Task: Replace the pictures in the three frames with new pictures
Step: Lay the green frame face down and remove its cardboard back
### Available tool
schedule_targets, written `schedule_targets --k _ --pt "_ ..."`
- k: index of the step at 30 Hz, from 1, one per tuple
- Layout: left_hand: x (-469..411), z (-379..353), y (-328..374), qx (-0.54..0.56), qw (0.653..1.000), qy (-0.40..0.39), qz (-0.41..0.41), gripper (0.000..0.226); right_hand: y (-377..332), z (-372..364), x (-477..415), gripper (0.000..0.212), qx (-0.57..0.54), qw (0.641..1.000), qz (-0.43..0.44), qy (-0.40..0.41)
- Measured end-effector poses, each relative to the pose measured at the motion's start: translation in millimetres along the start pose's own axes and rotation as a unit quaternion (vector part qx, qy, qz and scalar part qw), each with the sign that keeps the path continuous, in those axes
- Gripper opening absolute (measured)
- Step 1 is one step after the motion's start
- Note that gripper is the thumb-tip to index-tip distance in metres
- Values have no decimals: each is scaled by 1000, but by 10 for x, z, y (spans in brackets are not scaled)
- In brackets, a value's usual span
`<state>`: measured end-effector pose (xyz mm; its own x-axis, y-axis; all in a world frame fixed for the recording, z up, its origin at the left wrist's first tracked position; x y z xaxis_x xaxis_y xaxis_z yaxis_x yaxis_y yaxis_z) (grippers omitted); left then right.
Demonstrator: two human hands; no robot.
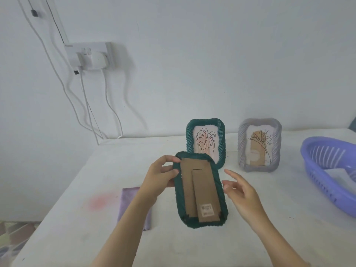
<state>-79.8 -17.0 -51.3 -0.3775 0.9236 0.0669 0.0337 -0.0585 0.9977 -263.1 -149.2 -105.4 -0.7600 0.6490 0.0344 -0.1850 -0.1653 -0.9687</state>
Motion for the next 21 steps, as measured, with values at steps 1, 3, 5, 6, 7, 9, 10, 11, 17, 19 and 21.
schedule_targets --k 1,3,5,6,7,9,10,11,17,19,21 --pt "-11 -15 -47 11 1000 -16 9 24 20 6 3 35 -2 1000 0 7" --pt "-36 -26 -168 20 999 -31 34 28 50 32 4 34 1 1000 0 20" --pt "-64 -7 -297 20 998 -19 59 29 83 49 6 34 4 1000 -4 21" --pt "-79 7 -362 16 998 -10 67 29 100 51 7 34 8 1000 -5 19" --pt "-91 15 -419 11 997 -3 73 28 118 50 8 35 13 1000 -5 16" --pt "-113 19 -526 -17 996 9 81 25 162 38 3 36 24 1000 -7 13" --pt "-117 13 -567 -41 996 15 83 26 186 31 -2 36 32 999 -8 14" --pt "-119 1 -607 -66 994 18 85 31 209 24 -12 35 41 999 -9 18" --pt "-148 -147 -893 -206 973 -7 105 65 306 12 -119 33 90 995 -5 38" --pt "-165 -170 -936 -252 963 0 98 71 302 18 -148 33 117 992 2 45" --pt "-165 -206 -931 -277 957 2 82 72 300 26 -166 33 146 988 2 44"
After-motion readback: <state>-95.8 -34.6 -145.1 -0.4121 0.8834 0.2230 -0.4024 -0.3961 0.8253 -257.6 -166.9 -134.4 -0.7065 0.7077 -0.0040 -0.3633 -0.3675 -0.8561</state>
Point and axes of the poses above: each hand's wrist, its own x-axis away from the middle knuckle, its own z-axis out of the back of the hand, y = z × x, the point moved 6 cm from there along -x, towards the middle knuckle, and after that the axes turned 15 degrees about -y, right-handed, at the moved point
